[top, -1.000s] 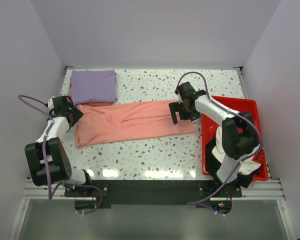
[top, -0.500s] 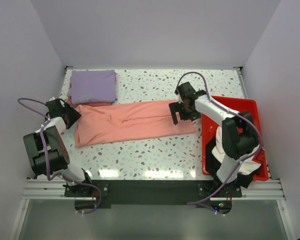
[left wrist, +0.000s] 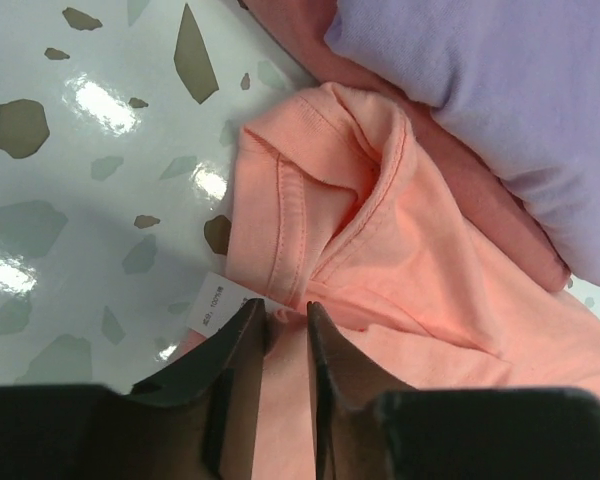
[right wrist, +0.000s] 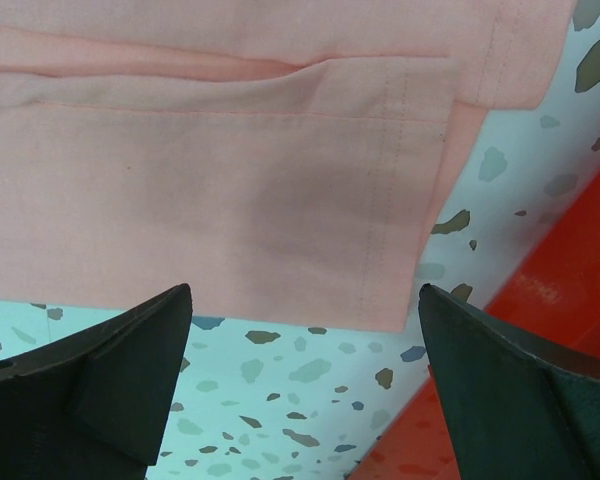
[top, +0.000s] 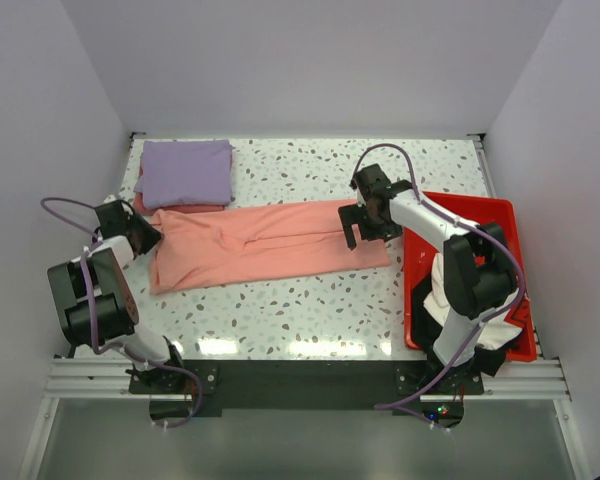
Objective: Fold and stack the t-shirts
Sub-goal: Fold the tshirt
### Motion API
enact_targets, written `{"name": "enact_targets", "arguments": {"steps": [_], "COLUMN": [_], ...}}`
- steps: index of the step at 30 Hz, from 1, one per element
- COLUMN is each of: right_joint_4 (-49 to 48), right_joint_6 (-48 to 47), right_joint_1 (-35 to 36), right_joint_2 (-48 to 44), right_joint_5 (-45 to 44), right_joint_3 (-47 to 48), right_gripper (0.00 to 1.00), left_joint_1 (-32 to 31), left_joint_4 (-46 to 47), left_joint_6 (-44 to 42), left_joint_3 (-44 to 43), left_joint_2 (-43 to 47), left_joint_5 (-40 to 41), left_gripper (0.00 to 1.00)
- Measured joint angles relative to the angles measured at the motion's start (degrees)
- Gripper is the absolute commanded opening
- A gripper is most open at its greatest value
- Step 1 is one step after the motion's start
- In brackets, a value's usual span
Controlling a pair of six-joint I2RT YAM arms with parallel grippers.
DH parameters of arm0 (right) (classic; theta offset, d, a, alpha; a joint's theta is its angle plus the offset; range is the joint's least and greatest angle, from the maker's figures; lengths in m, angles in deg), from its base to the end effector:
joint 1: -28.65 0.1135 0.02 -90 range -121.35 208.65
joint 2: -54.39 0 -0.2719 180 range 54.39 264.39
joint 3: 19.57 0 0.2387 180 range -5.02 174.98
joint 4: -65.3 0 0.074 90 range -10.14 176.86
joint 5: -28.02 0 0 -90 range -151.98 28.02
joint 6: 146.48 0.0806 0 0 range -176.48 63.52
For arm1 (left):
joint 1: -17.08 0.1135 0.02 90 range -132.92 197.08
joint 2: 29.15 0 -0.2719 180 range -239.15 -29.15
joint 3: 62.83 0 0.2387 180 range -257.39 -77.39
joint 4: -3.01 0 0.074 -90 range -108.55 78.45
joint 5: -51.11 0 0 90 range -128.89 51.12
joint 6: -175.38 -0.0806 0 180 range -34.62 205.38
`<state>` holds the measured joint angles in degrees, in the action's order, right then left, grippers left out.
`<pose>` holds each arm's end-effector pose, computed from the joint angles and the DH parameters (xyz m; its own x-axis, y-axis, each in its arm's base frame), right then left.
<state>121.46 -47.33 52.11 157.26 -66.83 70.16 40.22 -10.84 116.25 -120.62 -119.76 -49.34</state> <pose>0.3399 0.1401 0.1800 -0.9059 -0.2204 -0.3616 -0.2281 0.9734 -0.0219 0.3080 0.1157 0.1445 -0.4346 -0.7344 -0.5213 -0.5767 0.6715 -0.4653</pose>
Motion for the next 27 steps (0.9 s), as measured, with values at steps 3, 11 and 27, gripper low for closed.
{"name": "enact_targets", "arguments": {"steps": [3, 11, 27], "right_joint_4": [0.02, 0.09, 0.48], "right_joint_6": [0.0, -0.04, -0.22], "right_joint_1": [0.0, 0.0, 0.0], "right_joint_2": [0.0, 0.0, 0.02], "right_joint_5": [0.02, 0.02, -0.13], "right_joint_3": [0.0, 0.0, 0.0], "right_gripper": [0.99, 0.99, 0.99], "left_joint_1": [0.0, 0.0, 0.0], "left_joint_4": [0.02, 0.02, 2.21], "left_joint_6": [-0.07, -0.07, 0.04], "left_joint_3": [-0.04, -0.13, -2.05], "left_joint_2": [-0.04, -0.15, 1.81], "left_joint_5": [-0.09, -0.24, -1.57], "left_gripper": [0.05, 0.0, 0.0]}}
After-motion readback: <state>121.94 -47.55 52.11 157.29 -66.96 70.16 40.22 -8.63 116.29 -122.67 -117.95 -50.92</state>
